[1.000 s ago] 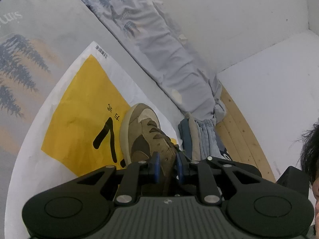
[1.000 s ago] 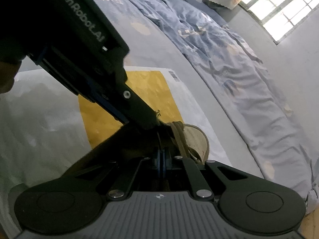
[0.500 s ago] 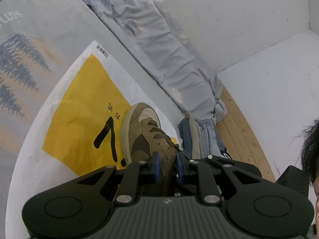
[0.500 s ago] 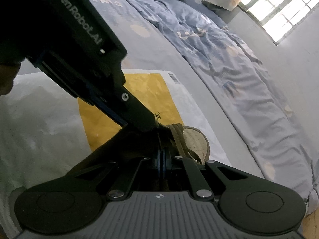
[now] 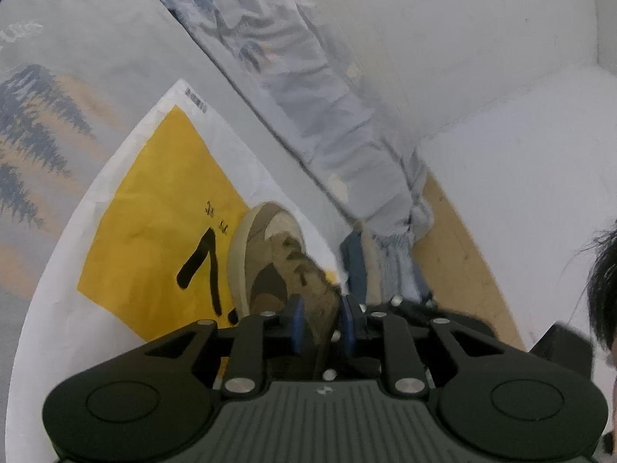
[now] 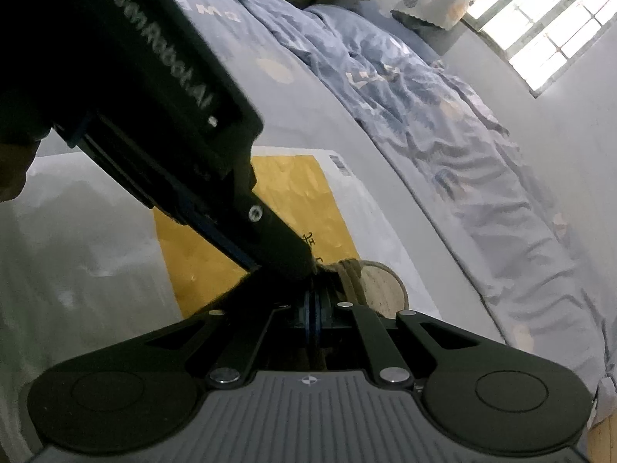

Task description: Lace up shoes with both hands

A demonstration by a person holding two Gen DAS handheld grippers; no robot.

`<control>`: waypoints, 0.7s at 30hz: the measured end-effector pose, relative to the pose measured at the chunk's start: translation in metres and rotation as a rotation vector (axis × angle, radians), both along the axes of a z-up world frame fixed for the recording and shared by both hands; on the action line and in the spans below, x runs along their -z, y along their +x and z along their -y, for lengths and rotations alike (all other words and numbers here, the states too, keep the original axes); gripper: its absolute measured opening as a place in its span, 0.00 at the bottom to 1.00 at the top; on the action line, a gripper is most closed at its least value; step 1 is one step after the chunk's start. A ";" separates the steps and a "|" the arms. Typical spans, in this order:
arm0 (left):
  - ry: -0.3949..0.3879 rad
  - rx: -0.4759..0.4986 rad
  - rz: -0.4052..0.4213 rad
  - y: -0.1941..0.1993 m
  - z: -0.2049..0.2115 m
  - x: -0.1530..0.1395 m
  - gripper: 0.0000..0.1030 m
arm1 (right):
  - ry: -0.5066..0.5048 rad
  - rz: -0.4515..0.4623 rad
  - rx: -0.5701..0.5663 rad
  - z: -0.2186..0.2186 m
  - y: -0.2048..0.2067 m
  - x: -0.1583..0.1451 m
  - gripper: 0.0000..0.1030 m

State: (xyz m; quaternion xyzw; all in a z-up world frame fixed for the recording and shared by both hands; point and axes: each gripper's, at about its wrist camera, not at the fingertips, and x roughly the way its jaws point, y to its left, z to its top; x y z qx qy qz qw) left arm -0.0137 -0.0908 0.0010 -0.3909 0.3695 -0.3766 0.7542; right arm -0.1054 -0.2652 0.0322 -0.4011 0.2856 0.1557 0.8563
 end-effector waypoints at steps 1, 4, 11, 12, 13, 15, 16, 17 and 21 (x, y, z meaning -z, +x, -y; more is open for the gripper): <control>-0.015 -0.017 -0.004 0.000 -0.003 0.000 0.27 | 0.000 0.002 -0.002 0.000 0.000 0.000 0.02; -0.050 -0.081 -0.021 0.002 -0.011 0.002 0.35 | 0.006 0.005 -0.005 0.001 0.000 0.001 0.02; -0.013 -0.119 -0.018 0.010 0.006 0.006 0.35 | 0.009 0.016 -0.005 0.000 -0.001 0.002 0.02; -0.011 -0.114 -0.020 0.011 0.010 0.007 0.35 | 0.010 0.017 -0.005 0.000 -0.001 0.002 0.02; -0.009 -0.109 -0.023 0.011 0.013 0.008 0.35 | 0.011 0.018 -0.005 0.000 -0.001 0.002 0.02; -0.009 -0.112 -0.040 0.011 0.016 0.012 0.35 | 0.012 0.019 -0.005 0.001 0.000 0.003 0.02; -0.010 -0.119 -0.052 0.011 0.016 0.015 0.35 | 0.013 0.020 -0.005 0.001 0.000 0.003 0.02; -0.017 -0.127 -0.064 0.011 0.017 0.017 0.35 | 0.013 0.020 -0.005 0.001 0.000 0.003 0.02; -0.059 -0.163 -0.127 0.014 0.013 0.028 0.35 | 0.018 0.021 -0.005 0.000 0.000 0.003 0.02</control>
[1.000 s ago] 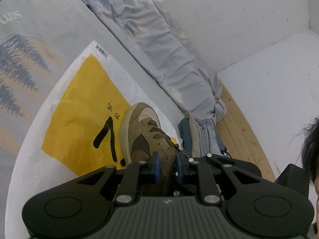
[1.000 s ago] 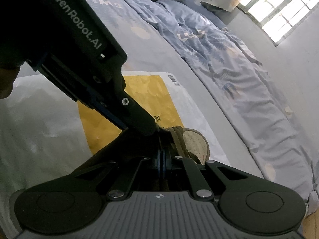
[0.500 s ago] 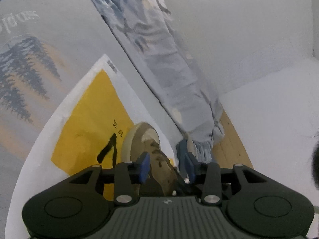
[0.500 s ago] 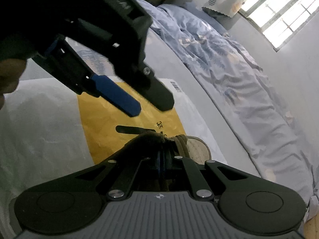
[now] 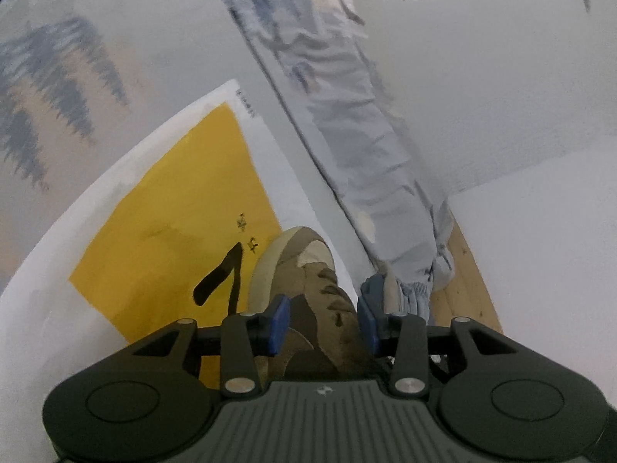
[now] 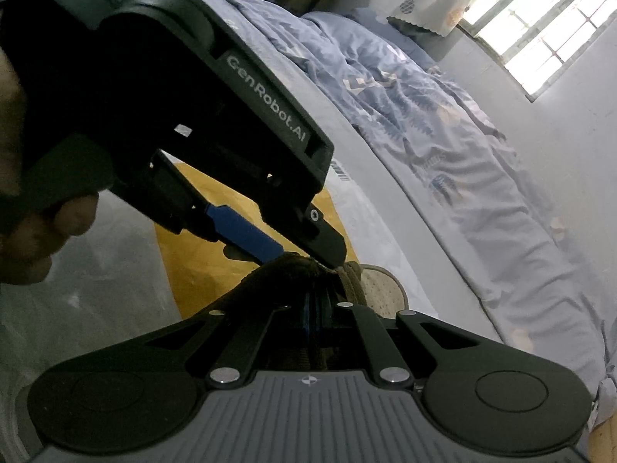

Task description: Lace up shoes with both hands

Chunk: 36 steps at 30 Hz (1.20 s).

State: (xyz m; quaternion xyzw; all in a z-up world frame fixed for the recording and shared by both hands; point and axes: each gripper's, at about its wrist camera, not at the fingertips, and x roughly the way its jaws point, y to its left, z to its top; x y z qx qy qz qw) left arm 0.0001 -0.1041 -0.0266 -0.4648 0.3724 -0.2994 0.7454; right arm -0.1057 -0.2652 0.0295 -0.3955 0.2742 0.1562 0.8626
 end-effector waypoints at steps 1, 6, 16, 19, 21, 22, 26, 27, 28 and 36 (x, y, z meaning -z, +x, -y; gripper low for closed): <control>-0.028 -0.005 -0.021 0.000 -0.001 0.004 0.35 | 0.001 0.001 0.000 0.000 0.000 0.000 0.02; -0.117 -0.012 -0.089 0.000 -0.003 0.015 0.34 | 0.006 0.001 0.001 0.000 0.000 -0.001 0.02; -0.168 -0.033 -0.109 -0.006 -0.007 0.019 0.03 | 0.016 0.012 0.000 0.001 -0.002 0.000 0.03; -0.158 -0.030 -0.099 -0.006 -0.007 0.016 0.00 | 0.016 0.014 -0.001 0.002 -0.002 0.000 0.03; -0.150 -0.030 -0.095 -0.006 -0.007 0.014 0.00 | 0.015 0.015 0.000 0.001 -0.002 0.000 0.03; -0.146 -0.030 -0.093 -0.005 -0.007 0.014 0.00 | 0.016 0.016 -0.001 0.001 -0.002 0.000 0.03; -0.124 -0.049 -0.075 -0.002 -0.010 0.008 0.00 | 0.013 0.014 -0.007 0.010 0.005 -0.002 0.03; -0.120 -0.054 -0.071 -0.002 -0.011 0.006 0.00 | 0.015 0.015 -0.006 0.011 0.005 -0.002 0.03; -0.113 -0.056 -0.070 -0.001 -0.012 0.005 0.00 | 0.016 0.015 -0.005 0.011 0.005 -0.002 0.03; -0.113 -0.111 -0.028 0.006 -0.031 -0.006 0.00 | 0.032 0.015 0.002 0.012 0.004 -0.002 0.03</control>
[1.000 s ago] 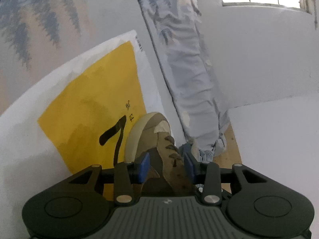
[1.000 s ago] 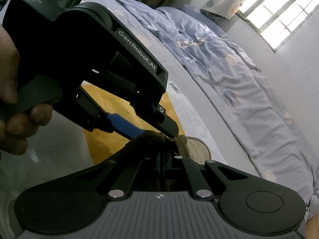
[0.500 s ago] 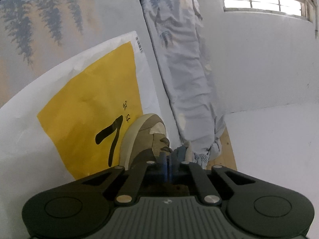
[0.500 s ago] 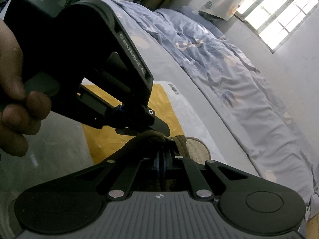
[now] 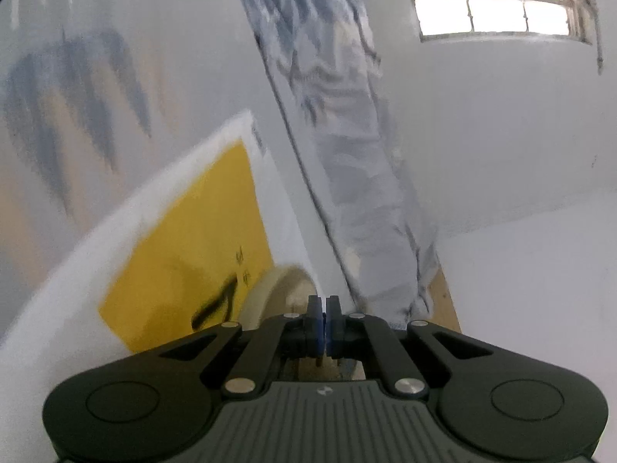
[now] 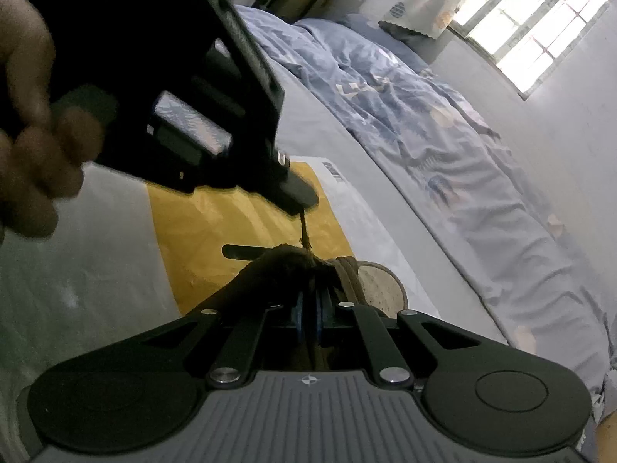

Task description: Lace up shoes with both hands

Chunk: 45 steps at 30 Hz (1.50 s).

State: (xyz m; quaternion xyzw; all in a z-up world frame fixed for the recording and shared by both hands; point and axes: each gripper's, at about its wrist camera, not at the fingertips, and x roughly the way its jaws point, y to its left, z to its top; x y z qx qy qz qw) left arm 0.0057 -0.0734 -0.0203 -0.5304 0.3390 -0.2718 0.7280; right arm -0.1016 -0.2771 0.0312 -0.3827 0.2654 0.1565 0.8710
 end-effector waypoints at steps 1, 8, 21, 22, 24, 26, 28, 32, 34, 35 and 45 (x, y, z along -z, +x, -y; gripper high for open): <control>0.000 -0.017 0.005 0.001 -0.005 -0.002 0.00 | 0.002 -0.001 0.001 0.000 0.000 0.000 0.03; 0.007 -0.148 0.034 0.007 -0.039 -0.013 0.00 | 0.000 0.002 0.008 -0.001 -0.001 0.000 0.03; 0.136 -0.266 -0.001 0.011 -0.071 -0.020 0.00 | -0.033 0.036 0.007 -0.005 -0.005 0.001 0.05; 0.155 -0.252 -0.005 0.012 -0.068 -0.020 0.00 | -0.035 0.043 0.005 -0.006 -0.007 0.001 0.07; 0.198 -0.224 -0.010 0.015 -0.061 -0.021 0.00 | -0.037 0.059 0.002 -0.006 -0.012 -0.001 0.19; 0.244 -0.198 -0.005 0.017 -0.055 -0.024 0.00 | -0.031 0.075 0.007 -0.005 -0.017 -0.004 0.26; 0.294 -0.189 0.010 0.017 -0.051 -0.029 0.02 | -0.019 0.098 0.014 -0.005 -0.026 -0.009 0.28; 0.337 -0.181 0.040 0.011 -0.050 -0.040 0.40 | 0.016 0.162 0.042 -0.001 -0.044 -0.020 0.31; 0.381 -0.185 0.038 0.005 -0.048 -0.044 0.46 | 0.018 0.169 0.064 0.001 -0.050 -0.022 0.36; 0.398 -0.186 0.035 0.003 -0.048 -0.046 0.46 | 0.016 0.169 0.072 0.002 -0.052 -0.023 0.39; 0.284 -0.082 0.153 -0.018 -0.028 -0.058 0.52 | -0.002 0.146 0.178 0.010 -0.069 -0.022 0.52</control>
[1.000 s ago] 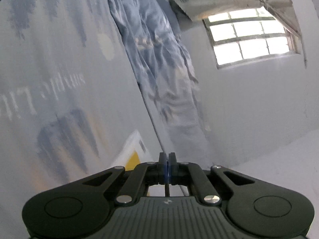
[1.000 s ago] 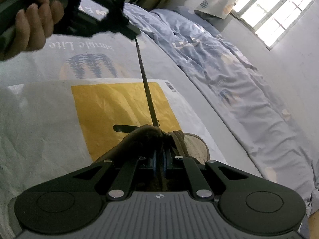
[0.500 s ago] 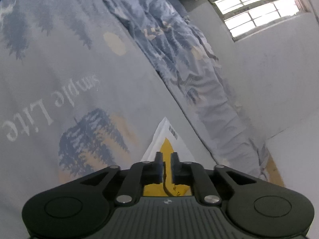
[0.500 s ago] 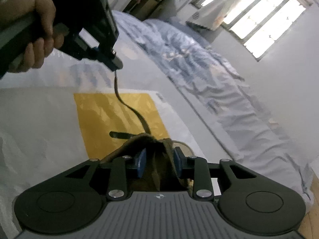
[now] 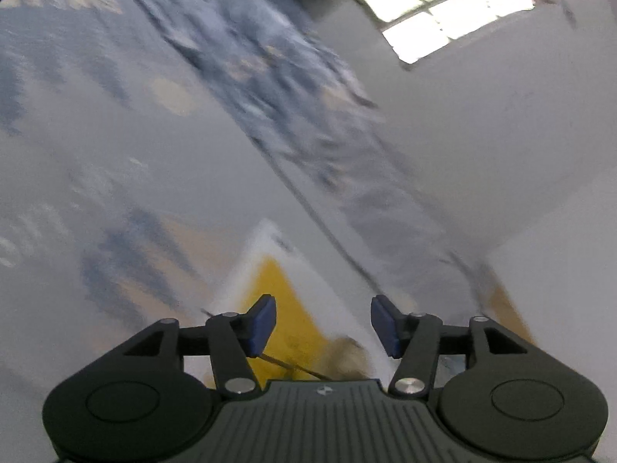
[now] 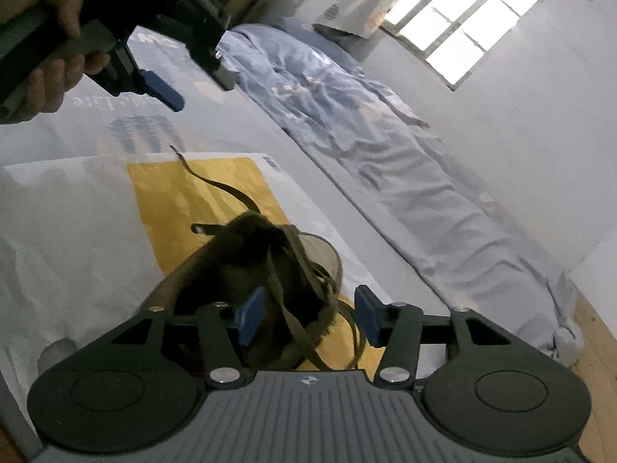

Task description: Lace up shoes with both hands

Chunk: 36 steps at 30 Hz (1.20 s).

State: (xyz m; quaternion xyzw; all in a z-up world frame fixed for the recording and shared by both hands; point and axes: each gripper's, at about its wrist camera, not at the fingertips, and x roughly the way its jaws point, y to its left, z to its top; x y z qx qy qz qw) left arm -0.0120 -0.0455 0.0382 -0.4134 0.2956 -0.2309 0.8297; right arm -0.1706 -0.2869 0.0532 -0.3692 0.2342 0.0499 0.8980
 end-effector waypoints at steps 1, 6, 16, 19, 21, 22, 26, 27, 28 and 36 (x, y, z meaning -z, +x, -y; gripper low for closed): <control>-0.027 0.045 0.006 -0.001 0.006 0.000 0.52 | 0.000 0.001 0.008 0.000 -0.001 0.000 0.52; -0.104 0.182 -0.049 0.002 0.040 0.012 0.53 | 0.002 0.013 0.035 0.004 0.002 -0.002 0.64; -0.150 0.184 -0.152 0.015 0.064 0.046 0.52 | 0.063 -0.081 0.025 0.029 0.007 -0.016 0.65; -0.155 0.200 -0.158 0.019 0.068 0.049 0.52 | 0.066 -0.096 0.023 0.039 0.005 -0.018 0.65; -0.154 0.202 -0.153 0.019 0.070 0.050 0.52 | 0.081 -0.095 0.022 0.044 0.004 -0.017 0.65; -0.153 0.204 -0.151 0.020 0.071 0.050 0.52 | 0.093 -0.088 0.017 0.045 0.003 -0.016 0.65; -0.153 0.187 -0.149 0.021 0.073 0.053 0.50 | 0.108 -0.049 0.006 0.042 0.002 -0.011 0.65; -0.152 0.181 -0.147 0.022 0.074 0.053 0.50 | 0.119 -0.043 0.005 0.042 0.003 -0.009 0.65; -0.151 0.172 -0.143 0.022 0.073 0.052 0.49 | 0.129 -0.038 0.004 0.043 0.004 -0.008 0.65; -0.121 0.153 -0.152 0.023 0.072 0.055 0.18 | 0.140 -0.029 0.005 0.044 0.005 -0.008 0.65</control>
